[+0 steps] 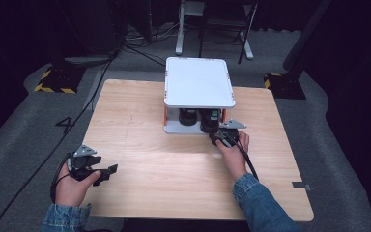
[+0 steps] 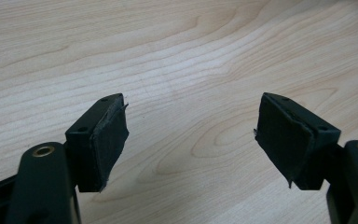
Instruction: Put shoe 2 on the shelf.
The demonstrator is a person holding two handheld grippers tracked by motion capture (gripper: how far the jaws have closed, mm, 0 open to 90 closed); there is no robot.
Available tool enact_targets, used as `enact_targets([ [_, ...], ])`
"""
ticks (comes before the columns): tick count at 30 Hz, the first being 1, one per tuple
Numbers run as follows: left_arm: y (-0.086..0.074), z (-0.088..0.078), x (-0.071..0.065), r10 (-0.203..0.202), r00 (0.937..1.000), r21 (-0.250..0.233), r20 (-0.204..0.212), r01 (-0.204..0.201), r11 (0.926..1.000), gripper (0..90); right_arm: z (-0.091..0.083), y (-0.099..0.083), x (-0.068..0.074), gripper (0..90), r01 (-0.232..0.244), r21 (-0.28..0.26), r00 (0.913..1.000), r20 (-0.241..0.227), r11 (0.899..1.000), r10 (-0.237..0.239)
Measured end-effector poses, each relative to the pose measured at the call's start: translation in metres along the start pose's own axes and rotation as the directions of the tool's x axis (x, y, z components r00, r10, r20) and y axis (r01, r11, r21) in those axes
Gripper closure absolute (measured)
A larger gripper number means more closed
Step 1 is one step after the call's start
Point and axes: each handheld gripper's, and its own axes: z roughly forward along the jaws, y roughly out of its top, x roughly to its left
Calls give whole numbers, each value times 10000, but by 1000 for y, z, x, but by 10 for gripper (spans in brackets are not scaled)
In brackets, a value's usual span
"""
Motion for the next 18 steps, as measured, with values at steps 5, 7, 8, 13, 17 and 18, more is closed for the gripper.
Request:
enact_targets([
  [5,-2,2,3,-85,10000,69,-29,85,9999,250,18,11,-3,483,29,-36,10000,-19,10000,-29],
  [7,-3,3,4,-106,9999,98,-23,106,9999,249,22,13,-3,475,175,15,9998,47,9998,-175],
  [8,-3,4,5,-115,9999,145,4,115,9998,250,23,14,-3,470,287,-6,9996,37,9996,-287],
  [13,-3,7,6,-126,9999,218,17,126,9997,250,30,17,-6,441,514,-61,9987,-58,9987,-515],
  [17,-1,7,5,-113,9999,153,69,112,9998,250,26,18,-4,445,525,-30,9985,-123,9986,-526],
  [18,-1,6,5,-72,9999,134,73,71,9999,250,21,18,-3,409,429,-123,9988,-248,9990,-432],
])
